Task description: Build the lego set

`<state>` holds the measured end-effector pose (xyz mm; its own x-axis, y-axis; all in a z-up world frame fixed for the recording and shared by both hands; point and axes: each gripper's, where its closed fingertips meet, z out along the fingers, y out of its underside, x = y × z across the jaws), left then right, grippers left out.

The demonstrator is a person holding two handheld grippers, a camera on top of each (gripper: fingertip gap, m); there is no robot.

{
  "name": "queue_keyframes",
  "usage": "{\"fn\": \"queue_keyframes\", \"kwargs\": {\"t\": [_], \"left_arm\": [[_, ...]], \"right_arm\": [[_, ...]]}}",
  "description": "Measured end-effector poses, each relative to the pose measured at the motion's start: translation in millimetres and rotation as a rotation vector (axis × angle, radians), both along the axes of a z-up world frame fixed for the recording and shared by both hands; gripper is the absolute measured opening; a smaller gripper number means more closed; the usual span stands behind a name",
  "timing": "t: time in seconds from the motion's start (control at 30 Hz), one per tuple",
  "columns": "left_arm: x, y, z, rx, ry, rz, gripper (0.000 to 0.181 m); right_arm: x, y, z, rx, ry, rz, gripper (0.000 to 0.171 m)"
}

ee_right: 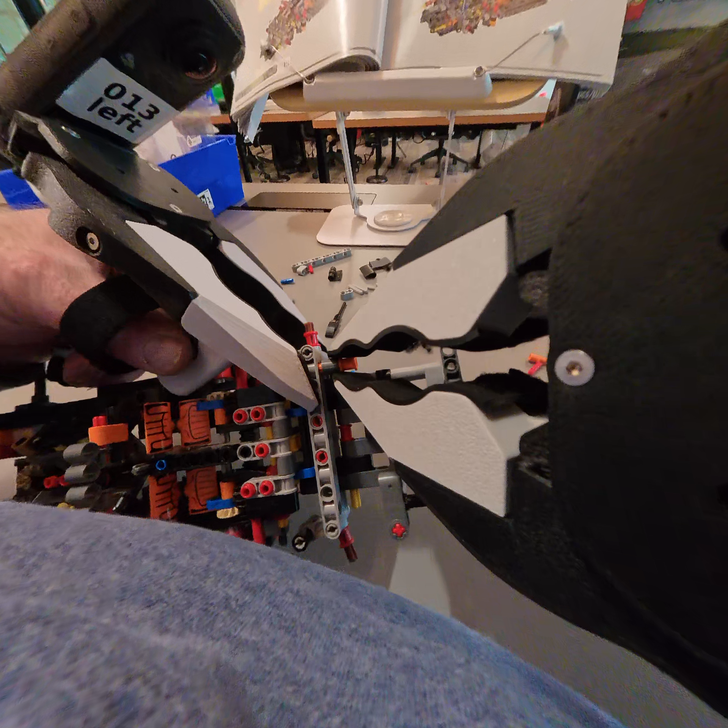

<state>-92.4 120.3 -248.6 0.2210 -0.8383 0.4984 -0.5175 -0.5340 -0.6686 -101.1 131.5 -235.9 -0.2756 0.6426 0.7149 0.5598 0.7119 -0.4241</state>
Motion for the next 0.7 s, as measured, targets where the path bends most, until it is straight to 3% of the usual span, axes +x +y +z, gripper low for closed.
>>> {"fn": "queue_keyframes", "kwargs": {"t": [0.03,0.33,0.7], "left_arm": [[0.9,1.3,2.2,0.016,0.001,0.014,0.029],[3.6,9.5,12.9,0.277,0.137,0.06,0.029],[4.3,12.0,15.2,0.391,0.222,0.097,0.028]], "right_arm": [[0.9,1.0,2.3,0.017,0.002,-0.003,0.005],[4.8,5.0,13.9,0.152,-0.014,0.001,0.006],[6.1,5.6,16.0,0.207,-0.019,0.015,0.006]]}}
